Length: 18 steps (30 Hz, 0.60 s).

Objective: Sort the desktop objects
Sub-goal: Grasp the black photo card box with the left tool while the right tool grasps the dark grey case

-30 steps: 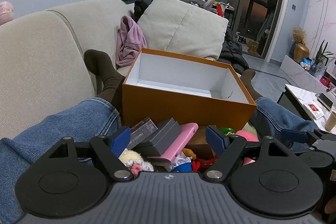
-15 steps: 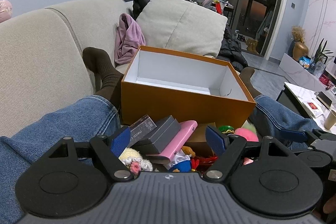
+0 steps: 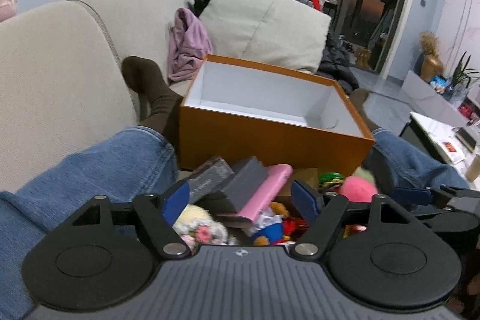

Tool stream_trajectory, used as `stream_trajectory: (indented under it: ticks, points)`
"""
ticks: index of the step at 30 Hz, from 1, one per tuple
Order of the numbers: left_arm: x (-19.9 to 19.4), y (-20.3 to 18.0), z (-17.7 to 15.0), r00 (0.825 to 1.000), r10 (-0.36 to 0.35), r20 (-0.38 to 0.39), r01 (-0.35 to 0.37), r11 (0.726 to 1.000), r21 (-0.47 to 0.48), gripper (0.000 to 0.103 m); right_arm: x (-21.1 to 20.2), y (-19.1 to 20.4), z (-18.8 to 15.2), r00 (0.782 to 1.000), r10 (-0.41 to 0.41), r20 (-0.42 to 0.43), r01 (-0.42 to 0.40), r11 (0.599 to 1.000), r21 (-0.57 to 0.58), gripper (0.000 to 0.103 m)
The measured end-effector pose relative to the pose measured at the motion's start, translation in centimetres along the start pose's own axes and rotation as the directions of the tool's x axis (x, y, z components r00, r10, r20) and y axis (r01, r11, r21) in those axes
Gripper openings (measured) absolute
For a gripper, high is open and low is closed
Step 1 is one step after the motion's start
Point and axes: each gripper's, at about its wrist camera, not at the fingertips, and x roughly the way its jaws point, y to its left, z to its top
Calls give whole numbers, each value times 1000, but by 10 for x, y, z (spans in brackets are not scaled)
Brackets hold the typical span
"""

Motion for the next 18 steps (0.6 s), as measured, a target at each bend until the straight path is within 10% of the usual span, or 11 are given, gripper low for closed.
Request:
stream_trajectory:
  ticks: [10,18]
  points:
    - [38,21,16,994,27,-103,-13,990,137,67,38,13,32,980,182,-79,-183,983,3,55]
    - [86,15,17,961,125,-248,-20,923,384,66,74,44,56,949,275,-153,-304,928,-215,71]
